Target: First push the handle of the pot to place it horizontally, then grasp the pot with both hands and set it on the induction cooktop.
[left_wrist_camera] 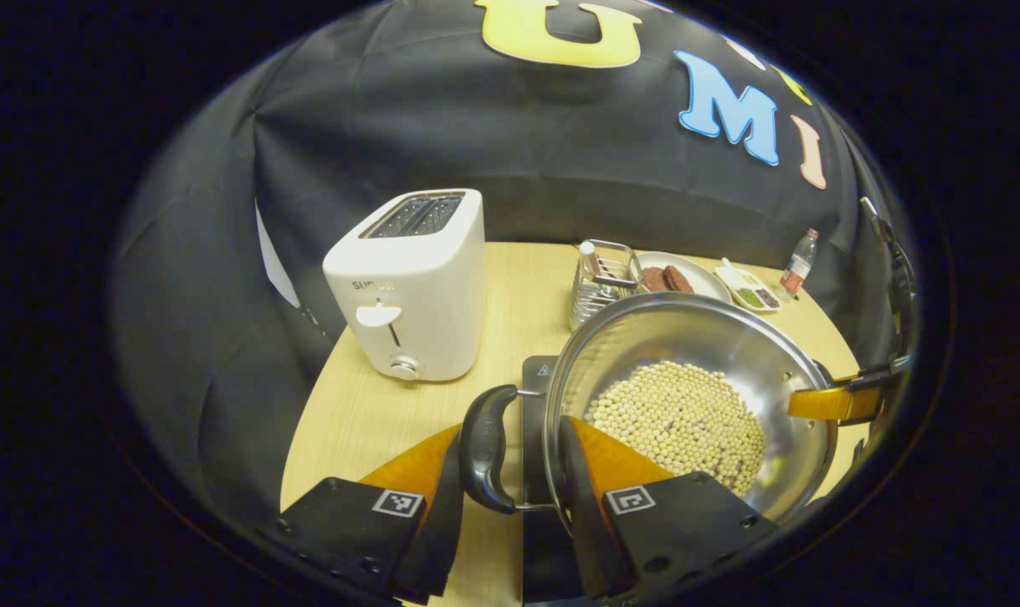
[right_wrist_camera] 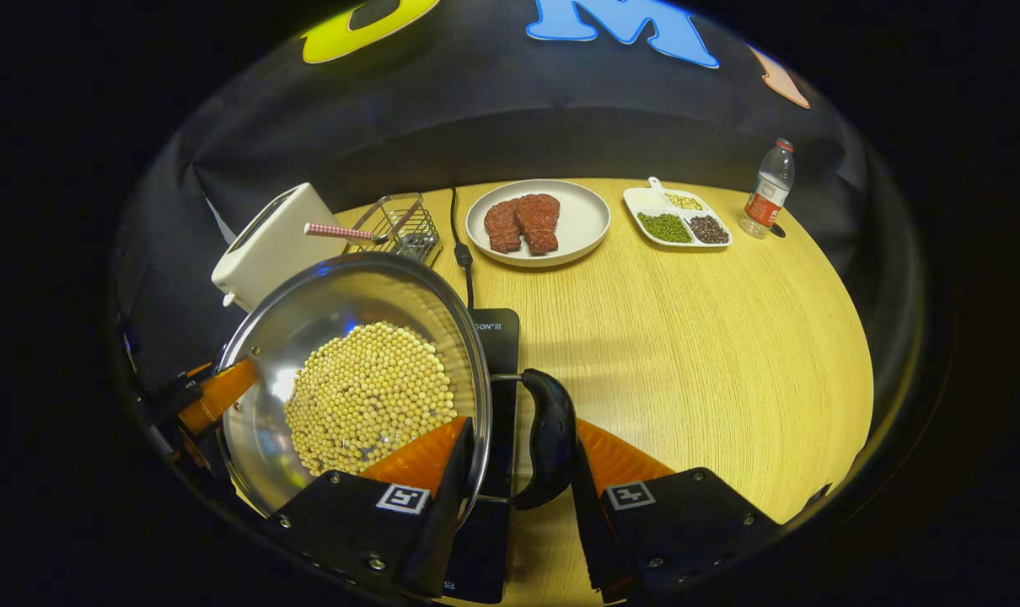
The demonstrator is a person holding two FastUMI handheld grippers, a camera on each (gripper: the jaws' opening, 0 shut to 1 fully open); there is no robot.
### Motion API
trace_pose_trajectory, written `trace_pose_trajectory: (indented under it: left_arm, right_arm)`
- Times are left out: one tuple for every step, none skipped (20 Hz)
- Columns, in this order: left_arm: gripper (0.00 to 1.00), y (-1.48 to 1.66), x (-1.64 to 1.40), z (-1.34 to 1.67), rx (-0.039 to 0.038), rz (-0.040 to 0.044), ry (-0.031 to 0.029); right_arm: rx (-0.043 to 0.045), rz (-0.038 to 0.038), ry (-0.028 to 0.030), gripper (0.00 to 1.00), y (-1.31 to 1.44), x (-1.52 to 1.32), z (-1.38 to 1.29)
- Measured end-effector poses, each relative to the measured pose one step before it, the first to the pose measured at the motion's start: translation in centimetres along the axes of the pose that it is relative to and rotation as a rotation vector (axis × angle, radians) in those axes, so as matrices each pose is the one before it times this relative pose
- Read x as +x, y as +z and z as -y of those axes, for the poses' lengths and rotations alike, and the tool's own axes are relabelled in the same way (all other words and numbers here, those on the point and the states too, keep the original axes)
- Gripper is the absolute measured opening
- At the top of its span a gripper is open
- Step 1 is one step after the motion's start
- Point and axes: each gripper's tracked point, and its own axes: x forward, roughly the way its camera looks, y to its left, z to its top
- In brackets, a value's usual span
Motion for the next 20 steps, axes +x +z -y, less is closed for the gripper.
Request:
trace_pose_trajectory:
  left_arm:
    - [0.60, -0.115, 0.137, -0.333, -0.00611, 0.00772, 0.00722]
    - [0.65, -0.040, -0.051, -0.253, 0.00721, 0.01153, 0.00950]
    - [0.69, 0.507, -0.336, 0.048, 0.01129, 0.02721, -0.00414]
    - [0.72, 0.332, -0.265, 0.305, 0.00568, 0.01748, -0.00755]
    - [0.78, 0.307, -0.207, 0.370, -0.00218, 0.01295, -0.01429]
    - [0.85, 0.264, -0.102, 0.092, 0.00101, 0.00960, 0.00562]
    - [0.92, 0.254, -0.188, -0.221, -0.00257, 0.00990, 0.00809]
    - [0.94, 0.104, -0.563, -0.324, -0.00623, 0.00993, 0.01273]
    - [0.97, 0.292, -0.613, -0.130, -0.01112, 0.01188, 0.00825]
    - [0.94, 0.541, -0.852, -0.136, -0.00797, 0.01818, 0.01031]
    - [0.94, 0.706, -0.852, -0.152, -0.00176, 0.02105, 0.01217]
    - [0.94, 0.878, -1.004, 0.113, -0.00078, 0.02368, 0.00584]
    - [0.94, 1.183, -0.984, 0.358, -0.00327, 0.02607, 0.00324]
    - [0.94, 1.246, -1.072, 0.554, -0.00439, 0.02642, -0.00097]
    - [0.94, 1.319, -0.973, 0.846, -0.00582, 0.02612, -0.00402]
    - [0.94, 1.606, -0.958, 1.055, -0.00492, 0.02965, -0.00655]
    - [0.94, 1.659, -1.024, 1.269, -0.00600, 0.03294, -0.00819]
    - [0.94, 1.521, -1.090, 1.320, -0.00168, 0.03390, -0.00476]
    - [0.94, 1.392, -0.954, 1.289, 0.00916, 0.02924, 0.00604]
    - [0.94, 1.559, -0.954, 1.406, 0.01289, 0.03136, 0.00519]
  right_arm:
    - [0.00356, 0.01234, 0.00586, 0.61, 0.140, 0.080, -0.114]
    - [0.00204, 0.01440, 0.01020, 0.61, 0.135, -0.050, -0.129]
    - [-0.00262, 0.00783, 0.00154, 0.61, 0.013, -0.032, 0.183]
    - [-0.00116, 0.00149, 0.00159, 0.61, -0.114, -0.057, 0.163]
    - [-0.00265, 0.00541, 0.00739, 0.61, 0.050, -0.057, -0.242]
    - [-0.01385, 0.01564, -0.01489, 0.59, 0.236, -0.106, 0.367]
    - [-0.01663, 0.01979, -0.01186, 0.69, 0.277, -0.090, 0.420]
    - [-0.01195, 0.01893, -0.00536, 0.74, 0.393, -0.288, 0.385]
    - [-0.00317, 0.01818, -0.00741, 0.89, 0.183, -0.114, 0.283]
    - [0.00214, 0.02367, -0.00158, 0.96, 0.520, -0.573, 0.405]
    - [0.00467, 0.03021, -0.00335, 0.98, 0.647, -0.648, 0.339]
    - [0.00575, 0.03669, -0.00076, 0.98, 0.931, -0.814, 0.465]
    - [0.00582, 0.03821, 0.00277, 0.98, 1.017, -0.892, 0.492]
    - [0.00450, 0.04552, 0.00275, 0.98, 1.159, -0.816, 0.448]
    - [0.00372, 0.04926, 0.00254, 0.98, 1.361, -0.813, 0.572]
    - [0.00149, 0.05374, 0.00132, 0.98, 1.181, -1.357, 0.418]
    - [0.00017, 0.05092, -0.00287, 0.98, 1.398, -1.259, 1.111]
    - [-0.00194, 0.04846, -0.00590, 0.98, 1.348, -0.946, 1.185]
    - [0.00079, 0.03738, -0.00185, 0.98, 1.328, -0.982, 1.169]
    - [0.00301, 0.03881, 0.00546, 0.98, 1.800, -1.130, 1.163]
